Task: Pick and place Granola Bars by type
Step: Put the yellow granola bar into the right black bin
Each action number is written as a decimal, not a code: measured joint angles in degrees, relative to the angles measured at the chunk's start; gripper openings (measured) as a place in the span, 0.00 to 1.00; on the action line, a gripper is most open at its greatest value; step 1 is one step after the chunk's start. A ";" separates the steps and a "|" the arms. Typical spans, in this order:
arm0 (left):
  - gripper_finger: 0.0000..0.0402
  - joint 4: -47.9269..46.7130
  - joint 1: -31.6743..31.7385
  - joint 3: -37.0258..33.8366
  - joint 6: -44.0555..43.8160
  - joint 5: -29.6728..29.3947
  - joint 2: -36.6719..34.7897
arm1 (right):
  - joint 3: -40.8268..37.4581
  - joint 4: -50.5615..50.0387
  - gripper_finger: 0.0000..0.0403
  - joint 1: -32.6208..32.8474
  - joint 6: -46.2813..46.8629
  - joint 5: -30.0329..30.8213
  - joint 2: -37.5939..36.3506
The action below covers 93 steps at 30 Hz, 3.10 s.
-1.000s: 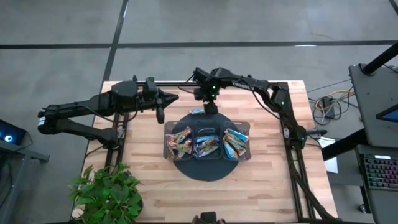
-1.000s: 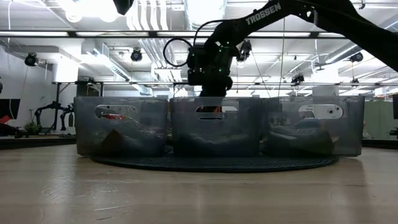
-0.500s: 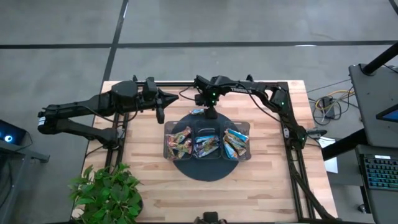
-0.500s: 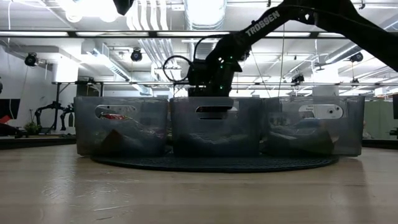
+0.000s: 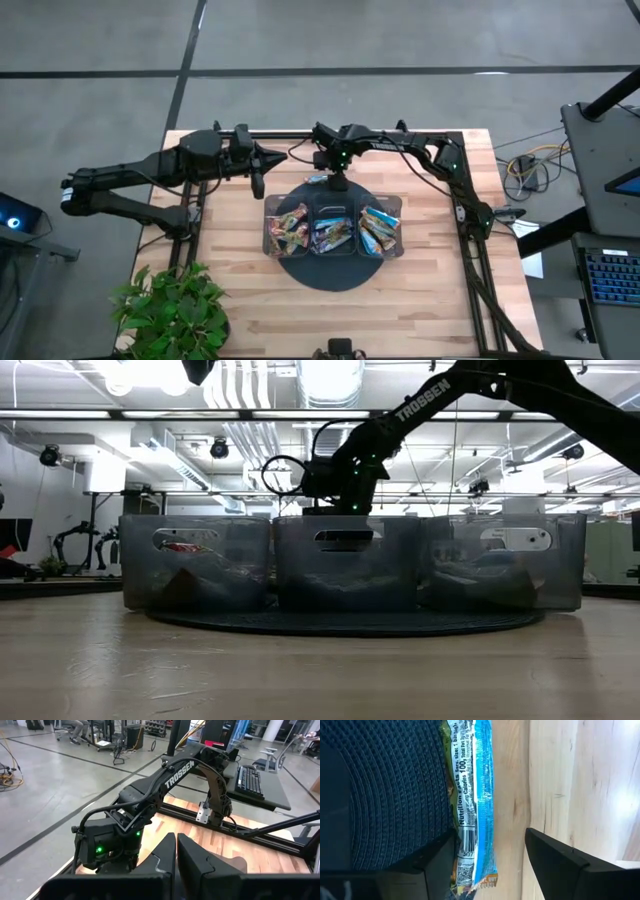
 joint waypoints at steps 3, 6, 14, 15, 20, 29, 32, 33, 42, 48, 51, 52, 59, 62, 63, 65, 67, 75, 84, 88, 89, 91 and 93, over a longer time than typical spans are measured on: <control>0.00 -0.08 0.00 0.00 -0.25 -0.02 0.00 | -0.02 0.02 0.56 0.02 0.02 0.00 0.00; 0.00 -0.43 0.00 0.00 -0.25 -0.02 0.00 | -0.02 0.04 0.56 0.02 0.02 0.00 0.00; 0.00 -0.39 0.00 -0.06 -0.46 -0.02 0.01 | 0.00 0.04 0.56 0.11 -0.11 -0.05 0.00; 0.00 -0.41 0.00 -0.13 -0.64 -0.02 0.01 | 0.24 -0.28 0.56 0.15 -0.07 -0.05 0.00; 0.00 -0.57 0.02 -0.37 -0.64 -0.02 0.02 | 2.51 -1.20 0.56 0.24 -0.31 -0.13 0.00; 0.00 -0.85 0.02 -0.74 -0.84 0.00 0.04 | 7.74 -10.18 0.56 0.24 -0.91 -0.23 0.00; 0.00 -0.83 0.02 -0.74 -0.86 0.00 0.04 | 9.47 -15.79 0.56 0.20 -2.79 -0.56 -0.02; 0.00 -0.83 0.02 -0.74 -0.86 0.00 0.04 | 9.83 -17.26 0.56 0.20 -3.38 -1.06 -0.02; 0.00 -0.80 0.02 -0.76 -1.45 0.00 0.04 | 10.03 -17.86 0.56 -0.07 -2.93 -4.16 -0.20; 0.00 -0.83 0.00 -0.77 -2.65 0.00 0.04 | 9.97 -17.67 0.56 -0.07 -5.24 -3.27 -0.17; 0.00 -1.04 0.01 -0.85 -2.69 0.00 0.02 | 9.94 -17.23 0.56 -0.07 -5.36 -3.24 -0.17; 0.00 -1.16 0.00 -0.85 -2.69 0.00 0.02 | 9.92 -17.19 0.56 -0.07 -5.16 -3.25 -0.17; 0.00 -2.03 0.00 -0.85 -2.69 0.00 0.02 | 9.84 -16.75 0.56 -0.07 -4.19 -8.22 -0.81; 0.00 -2.56 0.00 -0.85 -3.15 0.01 0.02 | 9.79 -16.96 0.56 -0.10 -3.22 -10.48 -0.96; 0.00 -2.91 0.00 -0.85 -3.46 0.01 0.02 | 9.74 -17.19 0.56 -0.17 -2.92 -12.18 -1.12; 0.00 -3.19 0.00 -0.85 -3.86 0.00 0.02 | 9.73 -17.39 0.56 -0.16 -2.58 -13.95 -1.91; 0.00 -3.32 0.00 -0.85 -3.90 0.00 0.02 | 9.46 -18.17 0.56 -0.09 -2.75 -14.01 -3.33; 0.00 -3.32 0.00 -0.85 -4.42 -0.06 0.02 | 0.43 -16.27 0.56 -1.88 -2.03 -14.10 -13.82; 0.00 -3.24 0.00 -0.85 -4.02 -1.47 0.02 | -29.07 6.60 0.56 -2.70 6.76 -15.52 -39.34; 0.00 -3.24 0.00 -0.85 -3.92 -2.01 0.02 | -41.79 15.13 0.56 -2.69 10.80 -15.32 -49.44; 0.00 -3.24 0.00 -0.85 -3.90 -2.08 0.02 | -44.82 18.01 0.56 -2.71 12.01 -15.30 -51.73; 0.00 -3.24 0.00 -0.85 -3.91 -2.08 0.02 | -50.78 23.70 0.56 -2.71 14.02 -15.19 -55.68; 0.00 -3.24 0.00 -0.85 -3.90 -2.08 0.02 | -56.59 29.39 0.56 -2.71 14.63 -14.13 -58.39</control>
